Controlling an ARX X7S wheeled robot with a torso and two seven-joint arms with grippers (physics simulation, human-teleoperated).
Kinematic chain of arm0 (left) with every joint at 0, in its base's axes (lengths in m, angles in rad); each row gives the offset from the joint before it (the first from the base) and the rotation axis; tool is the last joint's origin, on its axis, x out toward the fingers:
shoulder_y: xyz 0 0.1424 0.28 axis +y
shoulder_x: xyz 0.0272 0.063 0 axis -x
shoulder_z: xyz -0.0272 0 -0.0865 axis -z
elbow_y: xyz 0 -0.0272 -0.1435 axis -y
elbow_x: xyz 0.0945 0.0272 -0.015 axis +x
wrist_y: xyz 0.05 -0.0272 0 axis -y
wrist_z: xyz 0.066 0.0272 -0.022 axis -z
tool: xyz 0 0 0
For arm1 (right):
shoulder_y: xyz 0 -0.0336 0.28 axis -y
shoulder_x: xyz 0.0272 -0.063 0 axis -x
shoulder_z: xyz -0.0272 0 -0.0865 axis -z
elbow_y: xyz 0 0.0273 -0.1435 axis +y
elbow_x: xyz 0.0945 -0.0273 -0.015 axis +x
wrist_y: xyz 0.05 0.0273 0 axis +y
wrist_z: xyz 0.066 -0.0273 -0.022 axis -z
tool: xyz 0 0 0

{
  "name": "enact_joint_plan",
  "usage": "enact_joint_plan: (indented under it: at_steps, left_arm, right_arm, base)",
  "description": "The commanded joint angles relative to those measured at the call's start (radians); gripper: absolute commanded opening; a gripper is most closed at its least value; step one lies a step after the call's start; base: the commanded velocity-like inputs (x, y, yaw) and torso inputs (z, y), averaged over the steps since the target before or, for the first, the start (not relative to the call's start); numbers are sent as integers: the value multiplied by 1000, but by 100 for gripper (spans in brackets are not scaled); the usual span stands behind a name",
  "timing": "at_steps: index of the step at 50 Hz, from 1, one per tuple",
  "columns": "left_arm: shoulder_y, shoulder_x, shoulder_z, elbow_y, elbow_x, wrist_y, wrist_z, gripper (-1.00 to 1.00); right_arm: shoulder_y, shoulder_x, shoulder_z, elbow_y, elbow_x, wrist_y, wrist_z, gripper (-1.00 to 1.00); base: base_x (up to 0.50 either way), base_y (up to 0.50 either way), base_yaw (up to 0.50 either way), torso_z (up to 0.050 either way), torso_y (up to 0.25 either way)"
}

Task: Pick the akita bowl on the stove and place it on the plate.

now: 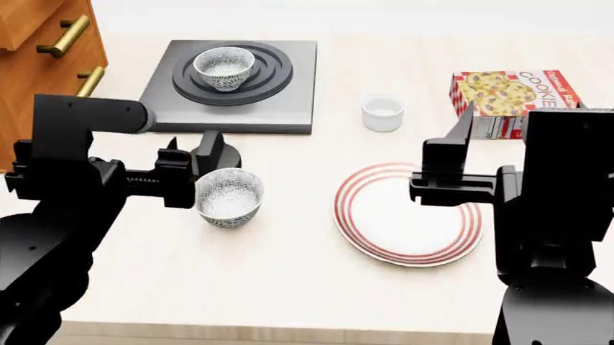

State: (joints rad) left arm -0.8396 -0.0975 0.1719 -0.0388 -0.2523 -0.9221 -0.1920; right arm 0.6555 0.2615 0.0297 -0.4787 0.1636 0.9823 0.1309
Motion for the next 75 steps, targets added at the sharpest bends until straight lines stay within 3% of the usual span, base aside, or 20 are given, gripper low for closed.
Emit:
enact_joint_plan:
  at_steps: [1, 32, 58, 75]
  left_arm:
    - [-58, 19, -27, -36, -21, -40, 14, 100]
    - [-59, -6, -3, -37, -53, -33, 0, 100]
    - [-46, -18, 9, -46, -74, -22, -14, 100]
    - [-54, -24, 12, -47, -89, -32, -26, 100]
  right_arm:
    - [-5, -12, 15, -8, -7, 3, -19, 100]
    - [-7, -9, 16, 8, 8, -10, -12, 100]
    - [-1, -2, 9, 10, 17, -5, -4, 100]
    - [-1, -2, 13, 0, 30, 6, 0, 100]
  base:
    - [0, 0, 0, 0, 0]
    - [0, -238, 0, 0, 0]
    - [2, -3, 0, 0, 0]
    - [241, 0, 0, 0, 0]
